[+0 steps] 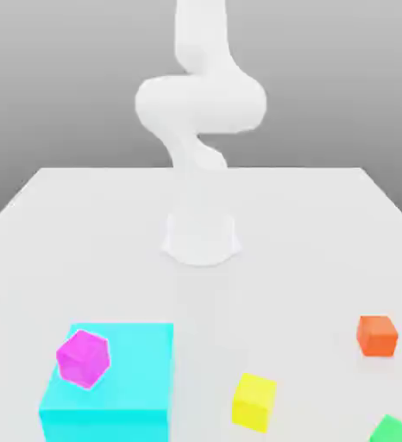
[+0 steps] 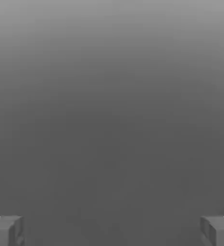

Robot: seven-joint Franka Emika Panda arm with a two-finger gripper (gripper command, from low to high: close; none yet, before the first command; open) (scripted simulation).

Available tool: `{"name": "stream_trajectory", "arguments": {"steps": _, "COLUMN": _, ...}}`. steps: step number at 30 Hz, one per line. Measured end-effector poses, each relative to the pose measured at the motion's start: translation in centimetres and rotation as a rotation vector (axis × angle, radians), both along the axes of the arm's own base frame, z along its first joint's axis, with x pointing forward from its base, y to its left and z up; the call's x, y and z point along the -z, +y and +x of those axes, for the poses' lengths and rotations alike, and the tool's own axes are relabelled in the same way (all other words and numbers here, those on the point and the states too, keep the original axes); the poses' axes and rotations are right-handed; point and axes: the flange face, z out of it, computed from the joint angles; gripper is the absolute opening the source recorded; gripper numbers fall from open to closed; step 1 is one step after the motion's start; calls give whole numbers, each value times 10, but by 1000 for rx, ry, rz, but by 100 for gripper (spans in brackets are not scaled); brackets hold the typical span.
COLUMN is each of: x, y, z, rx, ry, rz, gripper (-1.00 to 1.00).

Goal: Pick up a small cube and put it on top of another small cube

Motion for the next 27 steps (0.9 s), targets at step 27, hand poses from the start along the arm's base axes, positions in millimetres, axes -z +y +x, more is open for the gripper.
{"name": "stream_trajectory", "arguments": {"steps": 27, "x": 509, "y": 269, "z": -66, "rx": -1339, "ry": 556, "rz": -552, "gripper": 0}}
